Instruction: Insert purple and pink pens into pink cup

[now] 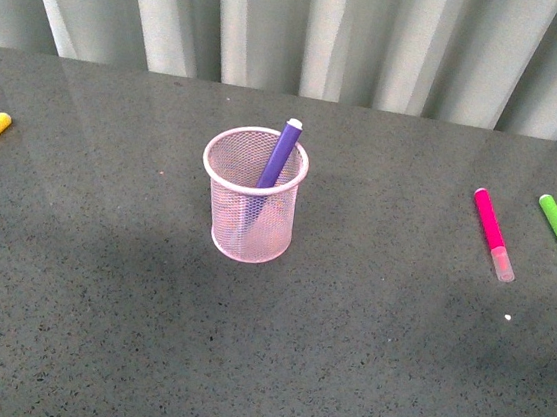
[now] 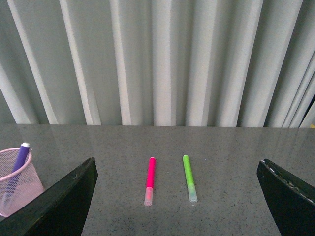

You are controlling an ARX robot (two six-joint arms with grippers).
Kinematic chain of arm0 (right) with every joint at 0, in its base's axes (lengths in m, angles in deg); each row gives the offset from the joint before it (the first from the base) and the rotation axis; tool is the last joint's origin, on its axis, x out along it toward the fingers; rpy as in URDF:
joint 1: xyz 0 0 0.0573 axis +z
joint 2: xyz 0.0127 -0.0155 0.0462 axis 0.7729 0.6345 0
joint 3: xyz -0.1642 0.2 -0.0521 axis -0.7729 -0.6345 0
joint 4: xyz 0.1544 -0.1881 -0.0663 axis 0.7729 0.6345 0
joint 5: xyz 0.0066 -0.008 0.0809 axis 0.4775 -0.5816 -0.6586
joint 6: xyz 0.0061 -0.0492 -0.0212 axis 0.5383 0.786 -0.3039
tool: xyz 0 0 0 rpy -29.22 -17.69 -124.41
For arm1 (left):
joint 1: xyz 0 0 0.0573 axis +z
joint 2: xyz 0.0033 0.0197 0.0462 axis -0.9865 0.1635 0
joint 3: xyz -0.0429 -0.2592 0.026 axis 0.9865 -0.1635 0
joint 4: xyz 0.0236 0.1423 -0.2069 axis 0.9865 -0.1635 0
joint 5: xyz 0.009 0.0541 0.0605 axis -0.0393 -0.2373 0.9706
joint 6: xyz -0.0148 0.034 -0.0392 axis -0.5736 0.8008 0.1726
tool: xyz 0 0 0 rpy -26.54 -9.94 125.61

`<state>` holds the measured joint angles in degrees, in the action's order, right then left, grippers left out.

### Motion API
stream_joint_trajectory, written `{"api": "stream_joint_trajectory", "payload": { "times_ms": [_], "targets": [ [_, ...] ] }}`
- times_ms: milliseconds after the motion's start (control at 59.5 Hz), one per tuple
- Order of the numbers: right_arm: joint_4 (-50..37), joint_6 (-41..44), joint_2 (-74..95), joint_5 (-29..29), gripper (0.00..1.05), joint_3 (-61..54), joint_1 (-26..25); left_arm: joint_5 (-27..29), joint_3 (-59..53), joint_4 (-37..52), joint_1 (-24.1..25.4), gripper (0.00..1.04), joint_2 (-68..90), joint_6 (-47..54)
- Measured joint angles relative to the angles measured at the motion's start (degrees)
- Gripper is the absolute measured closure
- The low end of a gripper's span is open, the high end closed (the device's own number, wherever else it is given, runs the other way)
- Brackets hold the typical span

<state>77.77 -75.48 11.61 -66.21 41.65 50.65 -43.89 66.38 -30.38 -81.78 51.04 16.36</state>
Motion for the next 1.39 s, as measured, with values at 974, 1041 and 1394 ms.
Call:
{"api": "stream_joint_trajectory", "payload": {
  "times_ms": [974,1041,1394],
  "targets": [
    [0.0,0.0,0.0,0.0,0.07,0.0,0.0,-0.1,-2.7,-36.0,1.1,1.01,-40.5,0.0],
    [0.0,0.0,0.0,0.0,0.07,0.0,0.0,-0.1,-2.7,-37.3,1.1,1.01,-41.8,0.0],
    [0.0,0.0,0.0,0.0,0.07,0.0,0.0,-0.1,-2.6,-43.6,1.1,1.01,-48.1,0.0]
  ]
}}
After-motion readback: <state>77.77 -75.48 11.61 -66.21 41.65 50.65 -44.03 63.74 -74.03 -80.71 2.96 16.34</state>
